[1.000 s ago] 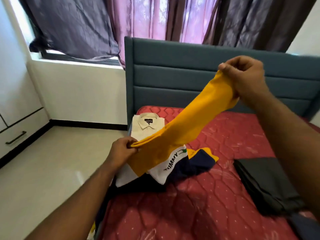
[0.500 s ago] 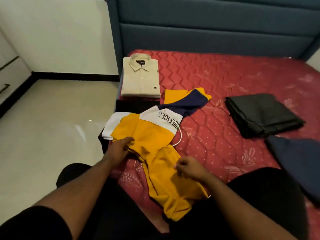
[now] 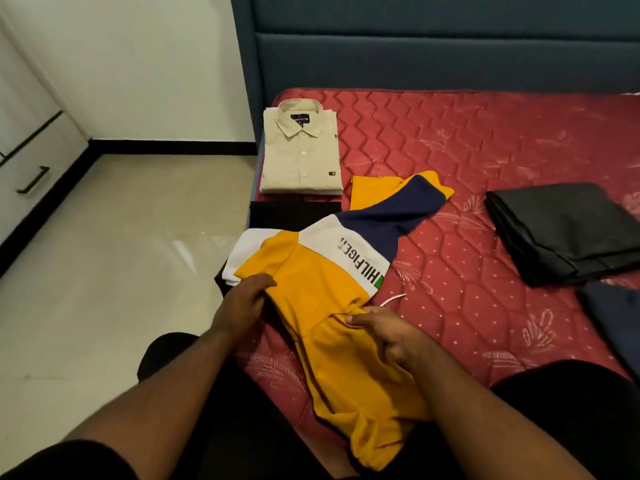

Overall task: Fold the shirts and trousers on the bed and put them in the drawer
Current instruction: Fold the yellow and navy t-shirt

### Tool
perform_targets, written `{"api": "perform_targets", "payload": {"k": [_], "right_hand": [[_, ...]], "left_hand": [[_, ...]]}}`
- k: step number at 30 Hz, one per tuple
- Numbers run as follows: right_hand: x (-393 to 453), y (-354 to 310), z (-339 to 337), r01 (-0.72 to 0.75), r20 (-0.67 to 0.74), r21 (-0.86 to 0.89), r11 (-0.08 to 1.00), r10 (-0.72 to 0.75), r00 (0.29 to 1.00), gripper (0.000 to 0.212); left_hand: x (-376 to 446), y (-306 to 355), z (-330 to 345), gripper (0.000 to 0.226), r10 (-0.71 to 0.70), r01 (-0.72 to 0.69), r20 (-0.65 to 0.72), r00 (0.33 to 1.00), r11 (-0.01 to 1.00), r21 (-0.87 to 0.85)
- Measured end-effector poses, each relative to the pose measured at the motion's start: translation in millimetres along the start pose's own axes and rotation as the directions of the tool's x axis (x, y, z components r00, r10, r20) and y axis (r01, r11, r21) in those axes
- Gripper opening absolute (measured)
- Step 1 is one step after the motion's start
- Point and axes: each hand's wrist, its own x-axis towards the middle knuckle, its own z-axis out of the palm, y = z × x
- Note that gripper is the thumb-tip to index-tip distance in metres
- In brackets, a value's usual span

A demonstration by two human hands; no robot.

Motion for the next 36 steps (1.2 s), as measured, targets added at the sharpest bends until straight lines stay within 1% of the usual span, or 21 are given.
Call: {"api": "perform_targets", "payload": {"k": [4,6,7,8,9,11,13,15,16,18,21,22,23,24,25,26,28,29,32,34,36], "right_hand": [[-33,8,-17,0.031,0.028,0.35,0.936,-0.044,0.999,0.038],[-43,6,-23,0.063,0.002,0.445,0.893,-0.071,0.997,0.055],[-51,-2,-22,0.06,0.021,0.471,0.88,-0.08,0.997,0.054],[-56,-11,-20,0.053,0.032,0.482,0.874,-0.078,0.996,0.044],[-61,-23,-16,0.054,0.031,0.474,0.879,-0.078,0.996,0.036],[-68,-53,-11,0.164,-0.075,0.368,0.915,-0.146,0.986,0.038],[-75,-94,-9,0.3,-0.265,0.234,0.925,-0.236,0.935,0.038],[-92,-145,-11,0.411,-0.384,0.167,0.896,-0.324,0.864,0.029],[-108,-173,-10,0.464,-0.406,0.149,0.873,-0.374,0.834,0.021],[-149,-231,-8,0.578,-0.404,0.126,0.806,-0.49,0.772,0.007],[-226,-309,0,0.712,-0.393,0.077,0.698,-0.635,0.665,0.007],[-252,-330,2,0.739,-0.395,0.048,0.672,-0.666,0.633,0.007],[-275,-347,3,0.758,-0.405,0.025,0.651,-0.687,0.603,0.009],[-296,-361,5,0.775,-0.417,-0.002,0.632,-0.705,0.574,0.013],[-317,-373,6,0.794,-0.43,-0.014,0.608,-0.72,0.544,0.018],[-333,-381,8,0.8,-0.444,-0.027,0.6,-0.724,0.528,0.021],[-360,-391,14,0.808,-0.478,-0.083,0.583,-0.735,0.481,0.025],[-371,-393,18,0.812,-0.486,-0.096,0.576,-0.739,0.467,0.026],[-395,-395,21,0.831,-0.5,-0.162,0.532,-0.77,0.396,0.025],[-402,-392,20,0.836,-0.478,-0.192,0.514,-0.793,0.378,0.023],[-396,-392,15,0.867,-0.492,-0.194,0.459,-0.81,0.319,0.024]], "left_hand": [[-2,9,-4,0.036,0.151,-0.15,-0.035,0.988,0.988,0.029],[-3,20,-5,0.036,0.269,-0.267,-0.085,0.959,0.963,0.039],[-1,29,-8,0.034,0.31,-0.308,-0.119,0.943,0.951,0.037],[3,36,-11,0.032,0.343,-0.341,-0.136,0.93,0.939,0.035],[8,45,-16,0.032,0.379,-0.378,-0.148,0.913,0.925,0.041],[23,65,-29,0.035,0.466,-0.46,-0.159,0.871,0.885,0.074],[45,86,-47,0.037,0.505,-0.492,-0.182,0.843,0.863,0.116],[70,116,-73,0.04,0.484,-0.467,-0.207,0.85,0.875,0.129],[82,134,-88,0.039,0.471,-0.456,-0.229,0.852,0.882,0.117],[103,184,-126,0.032,0.483,-0.483,-0.317,0.816,0.872,0.082],[130,272,-189,0.034,0.474,-0.512,-0.504,0.722,0.856,0.073],[136,304,-212,0.034,0.415,-0.499,-0.556,0.72,0.867,0.002],[143,330,-231,0.033,0.307,-0.465,-0.577,0.757,0.873,-0.145],[147,357,-246,0.03,0.183,-0.42,-0.547,0.816,0.839,-0.345],[147,382,-260,0.027,0.089,-0.36,-0.465,0.881,0.763,-0.536],[145,400,-266,0.025,0.042,-0.308,-0.386,0.922,0.683,-0.662],[137,426,-276,0.027,0.063,-0.321,-0.356,0.932,0.596,-0.736],[133,432,-278,0.029,0.091,-0.373,-0.403,0.911,0.6,-0.708],[131,430,-284,0.034,0.197,-0.563,-0.607,0.77,0.657,-0.501],[135,424,-285,0.035,0.272,-0.64,-0.68,0.681,0.672,-0.372],[135,421,-285,0.035,0.384,-0.663,-0.704,0.597,0.73,-0.165]]}}
